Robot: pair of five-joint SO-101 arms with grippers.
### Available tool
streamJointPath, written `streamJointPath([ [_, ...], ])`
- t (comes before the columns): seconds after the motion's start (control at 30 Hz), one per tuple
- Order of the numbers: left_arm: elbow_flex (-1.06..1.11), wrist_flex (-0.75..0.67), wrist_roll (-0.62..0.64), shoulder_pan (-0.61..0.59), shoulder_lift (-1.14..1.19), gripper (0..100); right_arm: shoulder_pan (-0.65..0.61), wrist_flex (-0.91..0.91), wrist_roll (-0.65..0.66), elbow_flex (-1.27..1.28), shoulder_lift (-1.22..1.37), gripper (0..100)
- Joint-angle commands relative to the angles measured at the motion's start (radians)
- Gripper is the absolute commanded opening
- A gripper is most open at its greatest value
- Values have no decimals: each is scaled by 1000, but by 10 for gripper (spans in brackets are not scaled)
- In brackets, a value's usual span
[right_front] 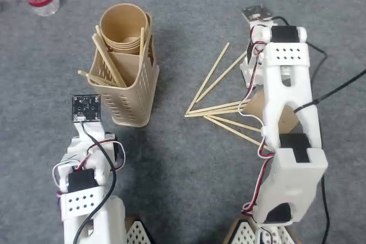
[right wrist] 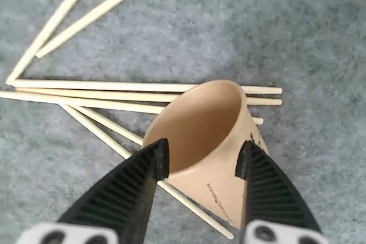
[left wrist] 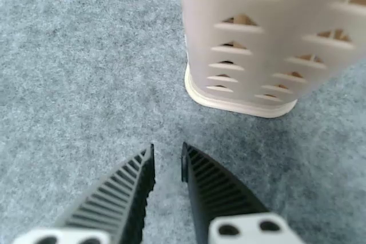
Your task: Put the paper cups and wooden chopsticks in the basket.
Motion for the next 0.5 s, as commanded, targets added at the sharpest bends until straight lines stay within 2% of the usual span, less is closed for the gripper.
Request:
streamJointPath([
  [0.0,-8,-18,-11,-3,-11,70,15,-5,-8,-52,28,210],
  [0.17,-8,-18,-11,-3,-11,70,30,-7,-6,-54,68,205],
  [0.23,-8,-18,-11,-3,-11,70,31,-8,38,-54,71,136],
  [0.3,-8,-18,-11,-3,-11,70,30,-10,114,-54,71,9],
  [0.47,-8,-18,-11,-3,-11,70,36,2,150,-51,71,35],
])
